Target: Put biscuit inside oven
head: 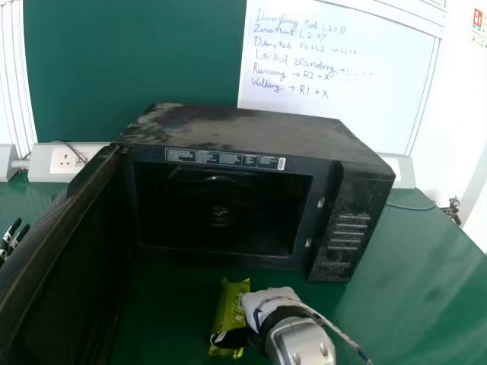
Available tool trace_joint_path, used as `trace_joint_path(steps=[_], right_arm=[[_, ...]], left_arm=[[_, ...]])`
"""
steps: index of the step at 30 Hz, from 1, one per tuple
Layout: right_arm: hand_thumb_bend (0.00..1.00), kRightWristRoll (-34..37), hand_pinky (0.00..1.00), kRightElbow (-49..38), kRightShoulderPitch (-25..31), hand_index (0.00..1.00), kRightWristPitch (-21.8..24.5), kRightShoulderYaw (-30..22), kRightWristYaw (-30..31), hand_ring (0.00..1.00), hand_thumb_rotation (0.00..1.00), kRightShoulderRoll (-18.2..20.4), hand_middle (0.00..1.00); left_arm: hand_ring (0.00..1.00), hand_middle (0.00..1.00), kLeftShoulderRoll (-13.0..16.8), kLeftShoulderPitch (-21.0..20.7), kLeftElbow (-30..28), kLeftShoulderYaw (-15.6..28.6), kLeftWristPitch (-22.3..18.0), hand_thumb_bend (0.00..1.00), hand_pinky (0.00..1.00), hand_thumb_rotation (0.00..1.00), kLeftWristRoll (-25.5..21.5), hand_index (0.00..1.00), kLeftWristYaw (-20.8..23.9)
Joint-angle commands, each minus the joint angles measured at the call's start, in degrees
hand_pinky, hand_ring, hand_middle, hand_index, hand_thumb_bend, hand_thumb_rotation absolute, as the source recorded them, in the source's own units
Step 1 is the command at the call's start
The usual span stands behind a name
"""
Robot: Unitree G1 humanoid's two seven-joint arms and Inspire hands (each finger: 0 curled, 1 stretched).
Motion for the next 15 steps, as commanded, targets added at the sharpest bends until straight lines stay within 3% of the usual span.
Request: trace_joint_path(steps=[1, 4, 7, 10, 15], right_arm=[[1.00, 0.1, 0.15, 0.7, 0.7, 0.63, 0.8, 0.1, -2.0, 0.23, 1.00, 0.7, 0.32], [1.00, 0.2, 0.16, 1.6, 0.9, 0.61, 1.5, 0.4, -3.5, 0.23, 1.00, 1.0, 0.32], [1.00, -0.3, 0.23, 2.3, 1.3, 0.66, 2.6, 0.7, -5.2, 0.31, 1.00, 1.7, 0.39], [1.00, -0.1, 0.23, 2.8, 1.9, 0.68, 3.4, 1.0, -7.2, 0.31, 1.00, 2.1, 0.40], [1.00, -0.1, 0.32, 3.4, 2.0, 0.74, 4.5, 1.0, -9.9, 0.41, 1.00, 2.4, 0.50]], left_arm=[[0.85, 0.86, 0.5, 0.1, 0.0, 0.3, -0.2, 0.89, 0.79, 0.75, -0.1, 0.91, -0.4], [0.84, 0.85, 0.4, 0.2, -0.4, 0.3, 0.3, 0.89, 0.79, 0.75, -0.3, 0.91, 0.0], [0.84, 0.85, 0.3, 0.3, -0.7, 0.3, 0.4, 0.89, 0.79, 0.75, -0.3, 0.90, 0.2], [0.84, 0.86, 0.4, 0.3, -0.6, 0.2, 0.4, 0.90, 0.79, 0.75, -0.2, 0.91, 0.2], [0.84, 0.86, 0.3, 0.2, -0.7, 0.2, 0.6, 0.89, 0.79, 0.75, -0.7, 0.90, 0.0]])
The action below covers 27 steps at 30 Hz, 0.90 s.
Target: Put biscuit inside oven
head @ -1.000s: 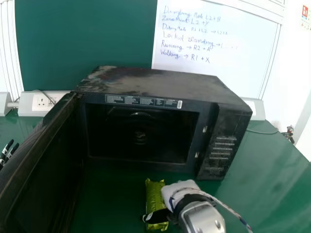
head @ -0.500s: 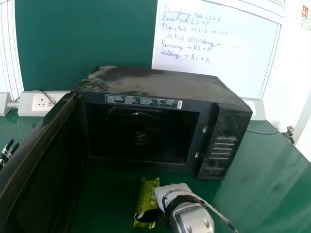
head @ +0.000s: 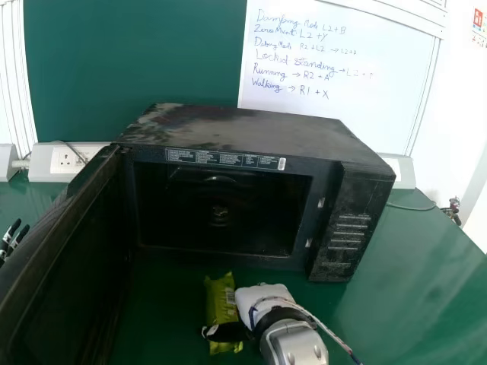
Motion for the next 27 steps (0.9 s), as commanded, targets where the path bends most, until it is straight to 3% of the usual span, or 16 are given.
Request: trace_joint_path(steps=[1, 4, 7, 14, 20, 23, 27], right_arm=[[1.00, -0.5, 0.29, 1.0, -0.4, 0.74, 0.8, -0.2, -0.8, 0.37, 1.00, 0.6, 0.47], [1.00, -1.2, 0.21, 1.8, -1.8, 0.73, 1.1, -0.3, 0.1, 0.28, 1.00, 0.7, 0.40], [1.00, -1.0, 0.14, 2.2, -3.1, 0.63, 1.3, -0.6, 1.3, 0.20, 1.00, 1.0, 0.31], [1.00, -0.5, 0.13, 3.0, -5.5, 0.65, 1.2, -0.1, 2.9, 0.20, 1.00, 1.9, 0.31], [1.00, -1.5, 0.35, 4.0, -7.0, 0.76, 0.0, 2.0, 4.7, 0.46, 1.00, 1.9, 0.56], [1.00, -2.1, 0.36, 4.2, -7.0, 0.80, -0.6, 3.5, 3.9, 0.47, 1.00, 1.6, 0.59], [1.00, -2.2, 0.48, 4.8, -6.6, 0.83, -0.4, 4.7, 3.6, 0.59, 0.98, 2.3, 0.70]], left_arm=[[0.84, 0.86, 0.3, 0.0, -0.4, 0.1, 0.1, 0.89, 0.79, 0.75, -0.2, 0.91, -0.1], [0.84, 0.86, 0.3, -0.1, -0.1, 0.1, -0.3, 0.88, 0.79, 0.75, 0.1, 0.91, -0.2], [0.84, 0.86, 0.4, -0.2, 0.2, 0.1, -0.2, 0.88, 0.79, 0.75, 0.2, 0.90, -0.2], [0.85, 0.86, 0.4, -0.4, 0.7, 0.0, -0.5, 0.88, 0.79, 0.76, 0.5, 0.90, -0.3], [0.85, 0.86, 0.4, -0.3, 0.4, 0.0, -0.3, 0.89, 0.79, 0.76, 0.3, 0.91, -0.4], [0.85, 0.86, 0.3, -0.3, 0.4, 0.0, -0.3, 0.89, 0.79, 0.76, 0.3, 0.91, -0.4], [0.84, 0.85, 0.3, -0.4, 0.7, 0.0, -0.9, 0.89, 0.79, 0.76, 0.8, 0.90, -0.5]])
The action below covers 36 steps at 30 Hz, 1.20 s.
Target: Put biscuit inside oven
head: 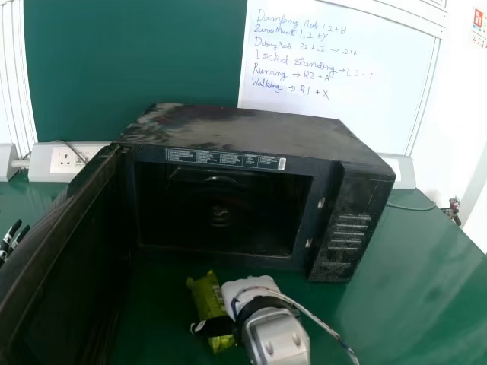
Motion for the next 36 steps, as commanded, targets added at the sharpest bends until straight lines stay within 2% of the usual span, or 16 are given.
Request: trace_joint_path(steps=[1, 6, 10, 12, 16, 20, 24, 27, 29, 30, 33, 34, 36], right_arm=[[1.00, 0.0, 0.49, 0.7, -0.6, 0.84, -0.1, 0.7, -0.6, 0.59, 0.96, 0.5, 0.70], [1.00, -0.3, 0.44, 0.9, -0.4, 0.85, 0.1, 1.4, -0.2, 0.53, 0.89, 0.5, 0.66], [0.99, -0.4, 0.50, 1.4, -0.7, 0.85, 0.7, 1.2, 1.2, 0.63, 0.79, 1.2, 0.76], [0.96, -0.8, 0.51, 1.7, -1.0, 0.86, 0.4, 1.4, 1.8, 0.64, 0.74, 1.2, 0.77], [0.93, -2.0, 0.45, 2.3, -0.9, 0.84, 0.9, 1.8, 1.1, 0.56, 0.67, 1.5, 0.72], [0.90, -1.1, 0.44, 1.8, -0.2, 0.80, 0.8, 1.8, -1.0, 0.55, 0.61, 1.0, 0.72], [0.89, 2.5, 0.38, 0.3, 1.8, 0.77, 2.0, 1.0, -6.4, 0.48, 0.49, 1.1, 0.66], [0.88, 4.9, 0.36, -0.3, 3.4, 0.78, 3.6, 0.3, -10.1, 0.45, 0.41, 1.5, 0.62], [0.86, 6.1, 0.36, -0.4, 4.0, 0.80, 4.3, 0.1, -11.8, 0.47, 0.36, 1.4, 0.63], [0.85, 6.4, 0.36, -0.4, 4.3, 0.81, 4.8, 0.1, -12.8, 0.47, 0.34, 1.4, 0.64], [0.72, 7.7, 0.33, -0.3, 5.2, 0.79, 5.6, 0.3, -16.6, 0.43, 0.11, 1.0, 0.59], [0.62, 8.2, 0.30, -0.3, 5.4, 0.79, 5.7, 0.4, -17.7, 0.40, 0.04, 0.7, 0.53], [0.57, 9.9, 0.29, -0.4, 6.0, 0.78, 5.9, 0.3, -19.9, 0.39, 0.01, 0.4, 0.50]], left_arm=[[0.84, 0.85, 0.3, -0.3, 0.2, 0.0, -0.6, 0.89, 0.79, 0.76, 0.3, 0.90, -0.3], [0.84, 0.85, 0.3, -0.3, 0.2, 0.0, -0.7, 0.88, 0.79, 0.76, 0.2, 0.90, -0.3], [0.84, 0.86, 0.2, -0.3, 0.0, 0.0, -0.7, 0.88, 0.79, 0.76, 0.1, 0.90, -0.2], [0.84, 0.86, 0.2, -0.3, -0.1, 0.0, -0.5, 0.88, 0.79, 0.76, 0.1, 0.90, 0.0], [0.84, 0.85, 0.2, -0.3, -0.2, -0.1, -0.4, 0.89, 0.78, 0.76, 0.3, 0.90, 0.3], [0.84, 0.86, 0.3, -0.4, 0.3, 0.0, -0.8, 0.89, 0.79, 0.76, 0.0, 0.90, -0.3], [0.85, 0.86, 0.2, -0.3, 0.1, 0.1, -0.4, 0.90, 0.79, 0.75, 0.0, 0.90, 0.0], [0.84, 0.86, 0.2, -0.2, -0.1, 0.0, -0.6, 0.90, 0.79, 0.76, 0.1, 0.90, 0.0], [0.84, 0.86, 0.2, -0.2, -0.1, 0.0, -0.7, 0.90, 0.79, 0.76, 0.2, 0.90, -0.1], [0.85, 0.86, 0.3, -0.2, 0.0, 0.0, -0.7, 0.89, 0.79, 0.76, 0.2, 0.90, -0.2], [0.85, 0.86, 0.4, -0.1, 0.0, 0.0, -0.5, 0.89, 0.79, 0.76, 0.2, 0.90, -0.2], [0.85, 0.86, 0.4, -0.1, -0.1, 0.0, -0.5, 0.89, 0.79, 0.77, 0.2, 0.90, -0.2], [0.85, 0.86, 0.4, -0.1, -0.1, 0.0, -0.4, 0.90, 0.79, 0.76, 0.2, 0.90, 0.0]])
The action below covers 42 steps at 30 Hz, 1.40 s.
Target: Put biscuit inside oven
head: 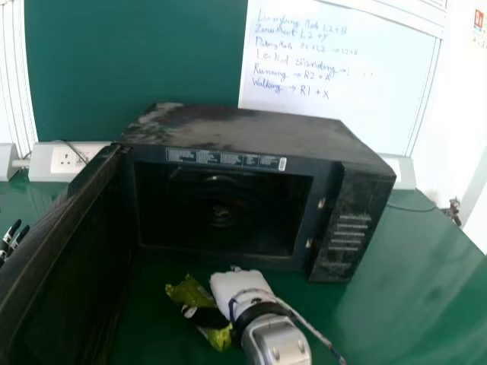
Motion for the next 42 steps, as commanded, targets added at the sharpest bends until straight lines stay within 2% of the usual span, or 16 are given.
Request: trace_joint_path(steps=[1, 7, 12, 18, 26, 27, 30, 34, 38, 40, 42], right_arm=[[0.56, 2.0, 0.30, -0.3, 1.2, 0.77, 0.6, 0.0, -2.9, 0.40, 0.00, 0.9, 0.49], [0.56, 4.6, 0.29, -0.1, 3.0, 0.72, 2.4, 0.4, -8.6, 0.40, 0.00, 0.9, 0.49], [0.56, 5.5, 0.32, 0.1, 2.8, 0.72, 3.4, 0.7, -8.8, 0.43, 0.00, 0.6, 0.49], [0.56, 2.9, 0.33, 0.3, 1.0, 0.75, 1.9, 1.6, -3.7, 0.44, 0.00, -1.5, 0.49], [0.56, 0.8, 0.30, -0.3, -0.3, 0.78, 1.3, 1.9, 2.3, 0.39, 0.00, -0.9, 0.49], [0.70, 0.7, 0.30, -0.4, -0.5, 0.77, 1.1, 1.9, 3.0, 0.40, 0.08, -0.9, 0.53], [0.88, 0.3, 0.37, -0.6, -1.0, 0.78, 0.5, 2.0, 5.0, 0.46, 0.21, -1.0, 0.61], [0.83, -0.9, 0.49, -1.1, -0.9, 0.77, -0.5, 2.6, 5.2, 0.57, 0.13, -1.4, 0.68], [0.78, -1.5, 0.54, -1.2, 0.1, 0.77, -1.4, 3.2, 3.1, 0.61, 0.07, -1.8, 0.71], [0.79, -1.9, 0.58, -1.3, 0.7, 0.78, -1.1, 3.3, 2.6, 0.65, 0.08, -1.3, 0.74], [0.85, -2.2, 0.62, -1.5, 0.9, 0.81, -1.0, 3.2, 2.7, 0.71, 0.18, -0.7, 0.79]], left_arm=[[0.85, 0.86, 0.4, -0.1, 0.0, 0.0, -0.3, 0.90, 0.79, 0.76, 0.3, 0.90, -0.1], [0.85, 0.86, 0.4, -0.3, 0.5, 0.1, -0.9, 0.90, 0.80, 0.75, 0.1, 0.90, -0.8], [0.85, 0.86, 0.2, -0.2, 0.0, 0.1, -0.4, 0.90, 0.79, 0.75, 0.1, 0.90, -0.1], [0.85, 0.86, 0.2, -0.1, -0.3, 0.0, -0.4, 0.91, 0.79, 0.75, 0.0, 0.90, 0.1], [0.84, 0.85, 0.1, 0.0, -0.6, -0.1, -0.1, 0.90, 0.79, 0.76, 0.1, 0.90, 0.6], [0.84, 0.85, 0.1, 0.0, -0.7, -0.2, -0.1, 0.90, 0.79, 0.75, 0.2, 0.89, 0.7], [0.84, 0.85, 0.0, 0.1, -1.1, -0.4, -0.1, 0.90, 0.79, 0.76, 0.2, 0.90, 0.6], [0.84, 0.85, -0.1, 0.2, -1.3, -0.6, -0.3, 0.90, 0.79, 0.77, 0.7, 0.90, 0.8], [0.85, 0.85, -0.1, 0.2, -1.4, -0.6, -0.2, 0.90, 0.79, 0.78, 0.7, 0.90, 0.8], [0.84, 0.86, -0.2, 0.2, -1.4, -0.6, -0.4, 0.90, 0.79, 0.77, 0.6, 0.90, 0.8], [0.85, 0.86, -0.2, 0.3, -1.6, -0.7, -0.2, 0.90, 0.79, 0.77, 0.7, 0.90, 1.0]])
